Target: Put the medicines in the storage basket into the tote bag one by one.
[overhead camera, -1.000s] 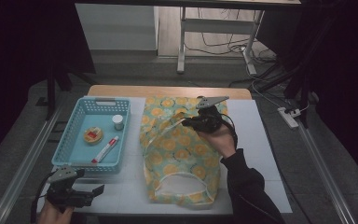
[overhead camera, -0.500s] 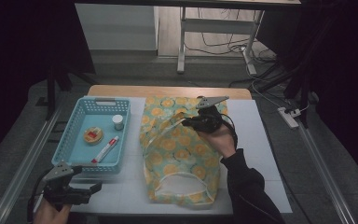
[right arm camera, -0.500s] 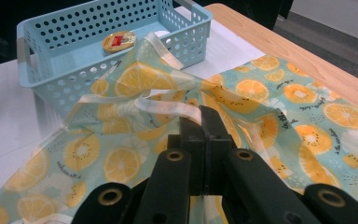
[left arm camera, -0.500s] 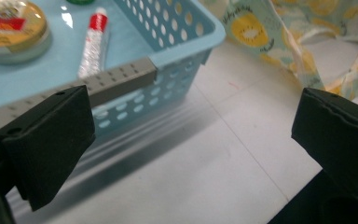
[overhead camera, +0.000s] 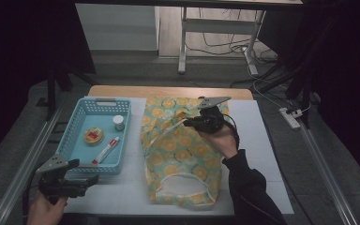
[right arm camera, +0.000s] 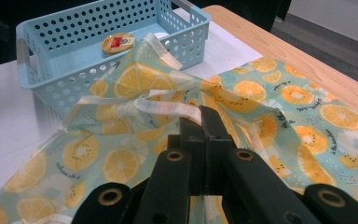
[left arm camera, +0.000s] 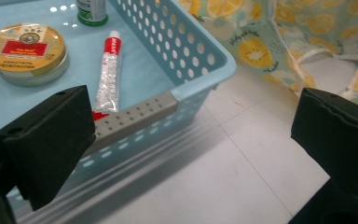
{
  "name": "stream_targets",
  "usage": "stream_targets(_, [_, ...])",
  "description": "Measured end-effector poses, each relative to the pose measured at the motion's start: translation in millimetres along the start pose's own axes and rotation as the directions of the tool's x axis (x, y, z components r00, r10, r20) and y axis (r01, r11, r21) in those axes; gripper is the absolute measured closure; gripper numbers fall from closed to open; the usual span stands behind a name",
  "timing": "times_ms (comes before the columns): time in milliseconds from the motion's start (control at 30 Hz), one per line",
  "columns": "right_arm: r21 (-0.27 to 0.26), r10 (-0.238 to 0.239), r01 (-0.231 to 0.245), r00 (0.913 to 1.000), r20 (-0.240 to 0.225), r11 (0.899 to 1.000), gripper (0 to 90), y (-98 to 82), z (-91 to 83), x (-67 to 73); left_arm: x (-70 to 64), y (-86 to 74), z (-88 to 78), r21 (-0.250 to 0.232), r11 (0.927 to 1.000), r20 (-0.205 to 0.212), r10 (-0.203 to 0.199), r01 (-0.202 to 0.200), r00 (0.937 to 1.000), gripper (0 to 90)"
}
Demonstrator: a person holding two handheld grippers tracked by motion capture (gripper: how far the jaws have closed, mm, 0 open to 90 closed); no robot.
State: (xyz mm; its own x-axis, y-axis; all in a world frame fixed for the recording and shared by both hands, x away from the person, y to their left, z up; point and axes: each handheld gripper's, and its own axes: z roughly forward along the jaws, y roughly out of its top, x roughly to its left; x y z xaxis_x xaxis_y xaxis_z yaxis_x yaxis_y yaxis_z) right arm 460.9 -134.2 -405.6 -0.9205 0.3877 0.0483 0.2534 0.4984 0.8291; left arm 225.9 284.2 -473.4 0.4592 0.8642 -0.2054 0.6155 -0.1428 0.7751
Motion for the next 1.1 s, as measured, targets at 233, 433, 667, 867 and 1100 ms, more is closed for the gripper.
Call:
stream_targets(233, [0.002,-0.001,0.001,1.0000,0.001,1.000,89.3,-0.3,0.1,-0.2,10.3,11.6,6.5,0.039,0.9986,-0.006,-0.036,0.036,0.9993,0.8])
stream_targets(433, [0.003,-0.002,0.002,1.0000,0.002,1.000,89.3,-0.3,0.1,-0.2,17.9,23.2,10.2,0.030,0.9991,-0.039,-0.028,0.029,0.9988,0.9])
stream_targets(667, [0.005,-0.006,0.006,1.0000,0.003,1.000,89.3,-0.3,0.5,0.2,28.7,37.3,17.9,0.049,0.9980,-0.059,-0.037,0.040,0.9976,1.5])
stream_targets(867, [0.006,-0.006,0.006,1.0000,0.004,1.000,89.3,-0.5,0.7,0.0,36.4,49.2,24.4,0.053,0.9977,-0.075,-0.038,0.042,0.9965,0.7])
stream_targets(1100, [0.007,-0.013,0.013,0.9999,0.004,1.000,89.3,-0.7,0.5,0.2,47.2,63.3,34.6,0.078,0.9962,-0.093,-0.032,0.040,0.9951,0.1])
